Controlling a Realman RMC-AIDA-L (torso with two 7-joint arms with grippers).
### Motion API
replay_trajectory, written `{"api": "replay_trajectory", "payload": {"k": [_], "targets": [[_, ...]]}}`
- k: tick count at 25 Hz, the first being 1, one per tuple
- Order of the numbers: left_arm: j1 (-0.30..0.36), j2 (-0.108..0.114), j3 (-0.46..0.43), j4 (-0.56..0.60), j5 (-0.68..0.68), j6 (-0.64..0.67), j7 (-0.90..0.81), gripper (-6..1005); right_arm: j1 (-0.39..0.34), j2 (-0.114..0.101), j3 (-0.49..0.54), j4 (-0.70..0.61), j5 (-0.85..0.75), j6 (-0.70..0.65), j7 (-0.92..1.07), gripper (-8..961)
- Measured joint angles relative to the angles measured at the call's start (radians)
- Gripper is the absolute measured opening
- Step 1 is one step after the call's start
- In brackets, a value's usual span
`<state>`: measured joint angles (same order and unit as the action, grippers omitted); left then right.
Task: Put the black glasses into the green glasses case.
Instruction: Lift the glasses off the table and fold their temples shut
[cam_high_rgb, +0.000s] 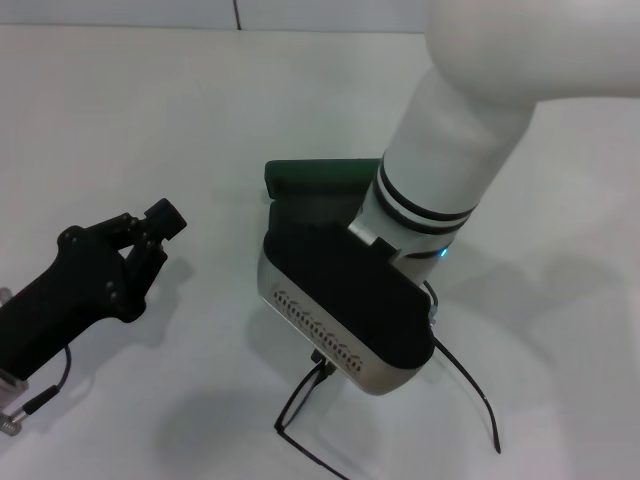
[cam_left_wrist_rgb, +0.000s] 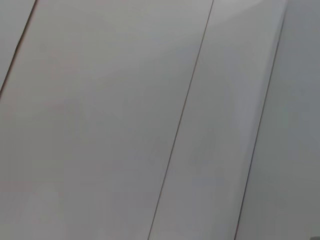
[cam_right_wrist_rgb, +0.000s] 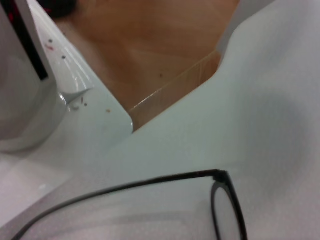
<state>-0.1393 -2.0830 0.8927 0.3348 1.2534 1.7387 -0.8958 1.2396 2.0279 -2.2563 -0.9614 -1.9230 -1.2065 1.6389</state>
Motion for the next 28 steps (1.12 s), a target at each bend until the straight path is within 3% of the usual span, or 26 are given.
{"api": "replay_trajectory", "payload": {"k": [4,6,9,13,17,23,24,25,28], "targets": [[0.002,0.0,0.0,0.0,-0.001,-0.001,0.0,41,-0.055,0.0,0.061,-0.035,-0.029,-0.011,-0.003,171],[0.005,0.001,0.0,0.0,-0.002,0.0,0.0,41,-0.104,0.0,0.165,-0.067,-0.045,-0.06,-0.004,124],[0.008,0.004,0.0,0.0,-0.003,0.012,0.0,40,-0.186,0.0,0.392,-0.124,-0.049,-0.178,-0.007,53],[-0.003,0.006,0.0,0.003,-0.003,0.085,-0.001,40,-0.338,-0.005,0.748,-0.175,-0.005,-0.305,-0.017,53],[-0.045,0.006,0.0,0.007,-0.042,0.229,0.0,39,-0.489,-0.009,0.98,-0.162,0.085,-0.351,-0.055,53],[-0.138,-0.002,0.112,0.089,-0.089,0.297,-0.045,38,-0.634,-0.006,1.051,-0.045,0.356,-0.35,-0.148,54],[-0.138,-0.002,0.112,0.089,-0.089,0.297,-0.045,38,-0.637,-0.005,1.05,-0.006,0.398,-0.347,-0.174,54],[-0.232,-0.003,0.224,0.091,-0.097,0.295,-0.044,38,-0.632,-0.004,1.049,0.06,0.454,-0.346,-0.209,54],[-0.296,-0.004,0.271,0.079,-0.096,0.295,-0.046,37,-0.605,-0.005,1.049,0.185,0.521,-0.349,-0.26,54]]}}
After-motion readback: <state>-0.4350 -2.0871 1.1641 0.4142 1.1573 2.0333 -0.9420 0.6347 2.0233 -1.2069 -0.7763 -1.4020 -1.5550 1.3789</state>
